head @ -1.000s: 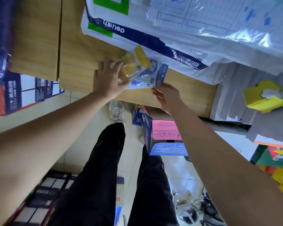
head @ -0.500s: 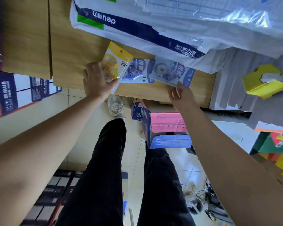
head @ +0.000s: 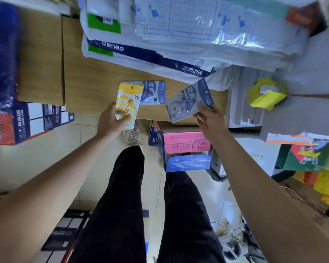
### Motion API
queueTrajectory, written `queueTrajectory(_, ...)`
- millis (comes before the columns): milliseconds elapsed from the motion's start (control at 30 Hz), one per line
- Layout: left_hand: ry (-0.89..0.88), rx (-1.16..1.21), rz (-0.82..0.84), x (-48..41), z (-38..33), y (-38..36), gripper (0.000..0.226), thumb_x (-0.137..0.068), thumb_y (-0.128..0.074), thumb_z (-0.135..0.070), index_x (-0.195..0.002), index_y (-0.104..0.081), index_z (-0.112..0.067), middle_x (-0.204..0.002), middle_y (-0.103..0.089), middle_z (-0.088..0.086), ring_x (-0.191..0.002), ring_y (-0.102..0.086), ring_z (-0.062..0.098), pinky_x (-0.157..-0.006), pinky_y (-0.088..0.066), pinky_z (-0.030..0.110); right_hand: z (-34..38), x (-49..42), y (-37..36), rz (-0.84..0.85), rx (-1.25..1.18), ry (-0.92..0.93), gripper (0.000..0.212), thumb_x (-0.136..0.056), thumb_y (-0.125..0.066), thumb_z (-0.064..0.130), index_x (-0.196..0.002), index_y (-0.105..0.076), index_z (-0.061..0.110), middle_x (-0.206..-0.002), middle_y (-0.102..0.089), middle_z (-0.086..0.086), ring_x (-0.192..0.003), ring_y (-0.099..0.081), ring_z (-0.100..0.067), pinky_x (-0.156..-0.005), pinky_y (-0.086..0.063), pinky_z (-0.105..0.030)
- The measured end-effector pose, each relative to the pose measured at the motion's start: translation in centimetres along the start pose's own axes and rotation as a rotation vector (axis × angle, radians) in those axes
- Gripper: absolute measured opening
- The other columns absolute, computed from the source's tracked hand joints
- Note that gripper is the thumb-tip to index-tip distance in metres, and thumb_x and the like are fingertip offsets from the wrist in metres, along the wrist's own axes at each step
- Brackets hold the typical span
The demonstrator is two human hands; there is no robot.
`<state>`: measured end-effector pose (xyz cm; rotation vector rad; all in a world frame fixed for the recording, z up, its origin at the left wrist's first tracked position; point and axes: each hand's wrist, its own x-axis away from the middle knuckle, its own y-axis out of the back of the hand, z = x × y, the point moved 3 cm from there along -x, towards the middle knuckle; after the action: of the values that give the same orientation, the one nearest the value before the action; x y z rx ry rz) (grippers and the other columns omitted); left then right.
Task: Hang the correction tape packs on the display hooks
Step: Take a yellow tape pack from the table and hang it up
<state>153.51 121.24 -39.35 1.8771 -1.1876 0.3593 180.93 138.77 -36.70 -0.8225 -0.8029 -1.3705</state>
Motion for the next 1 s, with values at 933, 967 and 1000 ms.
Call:
queueTrajectory(933, -0.760, 0.354, -0.295, 31.6, -38.0, 19.4, 0.028, -0.082, -0.082, -0.010, -0.100, -0.068, -0.027, -0.091, -0.076, -0.009, -0.079, -0.070, 0.011, -0.064, -0.054, 0.022, 31.9, 38.8, 2.7, 0.129, 0.770, 1.403, 0.012, -0.085, -0.077, 0.010, -0.093, -0.070, 0.004, -0.074, -0.062, -0.014, -0.070, -0.058, -0.027, -0.066, -0.048, -0.031)
queueTrajectory(967, -0.795, 0.352, -0.290, 32.0, -39.3, 20.3, 0.028, -0.082, -0.082, -0.012, -0.100, -0.068, -0.029, -0.092, -0.076, -0.009, -0.081, -0.071, 0.012, -0.068, -0.054, 0.026, 32.9, 40.1, 2.4, 0.115, 0.765, 1.451, 0.012, -0.085, -0.077, 0.009, -0.094, -0.071, 0.003, -0.074, -0.063, -0.015, -0.070, -0.058, -0.028, -0.066, -0.048, -0.033)
queueTrajectory(1000, -0.826, 0.345, -0.280, 32.2, -40.5, 21.2, 0.028, -0.082, -0.082, -0.014, -0.101, -0.069, -0.030, -0.093, -0.076, -0.009, -0.083, -0.071, 0.012, -0.070, -0.054, 0.027, 33.9, 41.3, 2.1, 0.095, 0.753, 1.481, 0.011, -0.085, -0.076, 0.008, -0.095, -0.071, 0.005, -0.074, -0.063, -0.016, -0.070, -0.057, -0.029, -0.067, -0.048, -0.035)
